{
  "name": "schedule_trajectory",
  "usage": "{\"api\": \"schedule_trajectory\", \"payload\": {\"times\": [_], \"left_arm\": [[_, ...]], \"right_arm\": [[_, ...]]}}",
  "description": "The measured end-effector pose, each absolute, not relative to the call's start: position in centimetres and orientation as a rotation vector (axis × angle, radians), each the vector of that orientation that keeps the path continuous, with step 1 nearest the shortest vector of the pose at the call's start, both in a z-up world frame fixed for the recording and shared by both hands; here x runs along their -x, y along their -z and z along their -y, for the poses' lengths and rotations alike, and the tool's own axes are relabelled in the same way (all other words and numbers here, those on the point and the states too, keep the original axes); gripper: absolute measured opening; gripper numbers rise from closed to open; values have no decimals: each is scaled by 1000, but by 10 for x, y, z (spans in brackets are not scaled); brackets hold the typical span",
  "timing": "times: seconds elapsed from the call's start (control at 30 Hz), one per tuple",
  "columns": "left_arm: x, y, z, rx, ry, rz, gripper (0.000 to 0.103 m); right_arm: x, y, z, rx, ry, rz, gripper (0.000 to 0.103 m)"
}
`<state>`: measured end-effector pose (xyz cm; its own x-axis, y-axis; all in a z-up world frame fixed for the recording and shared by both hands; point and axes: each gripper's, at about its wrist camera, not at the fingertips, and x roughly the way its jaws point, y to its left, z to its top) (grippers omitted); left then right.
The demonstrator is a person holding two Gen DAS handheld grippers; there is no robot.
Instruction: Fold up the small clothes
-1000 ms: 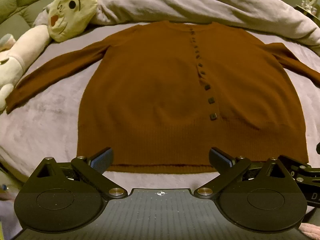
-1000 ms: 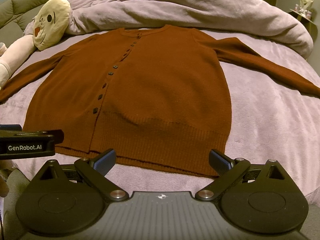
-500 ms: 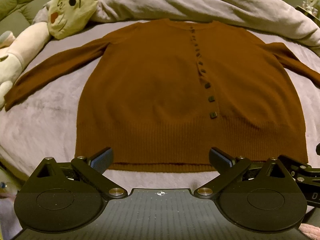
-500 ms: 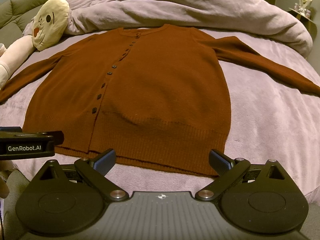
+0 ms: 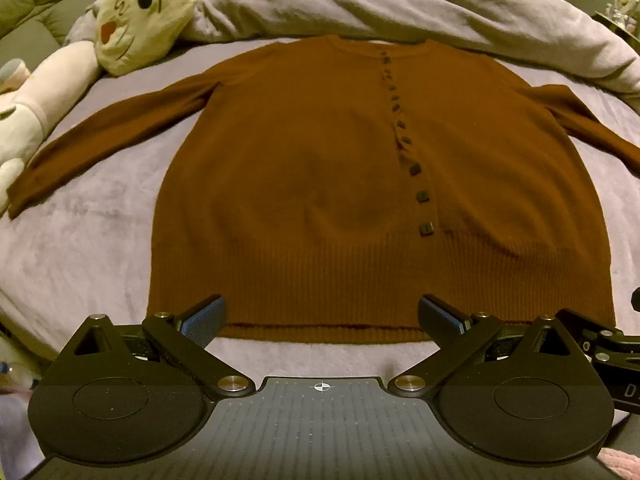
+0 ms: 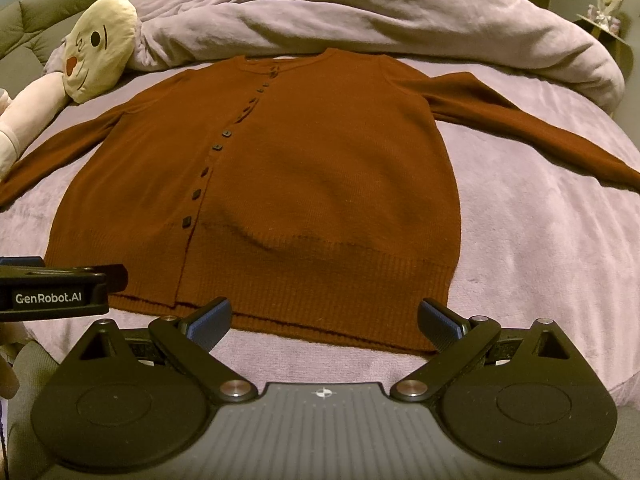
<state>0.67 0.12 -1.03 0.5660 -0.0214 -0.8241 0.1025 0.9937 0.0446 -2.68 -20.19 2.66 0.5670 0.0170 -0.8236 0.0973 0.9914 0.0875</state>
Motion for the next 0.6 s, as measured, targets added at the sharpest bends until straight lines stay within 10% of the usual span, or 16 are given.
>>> {"api": "schedule_trajectory", "payload": {"times": [0.6], "left_arm": [[-8,14,1,-88,67,-982,103]], "right_arm": [[26,-23,208,-157,48,-973,99]]}}
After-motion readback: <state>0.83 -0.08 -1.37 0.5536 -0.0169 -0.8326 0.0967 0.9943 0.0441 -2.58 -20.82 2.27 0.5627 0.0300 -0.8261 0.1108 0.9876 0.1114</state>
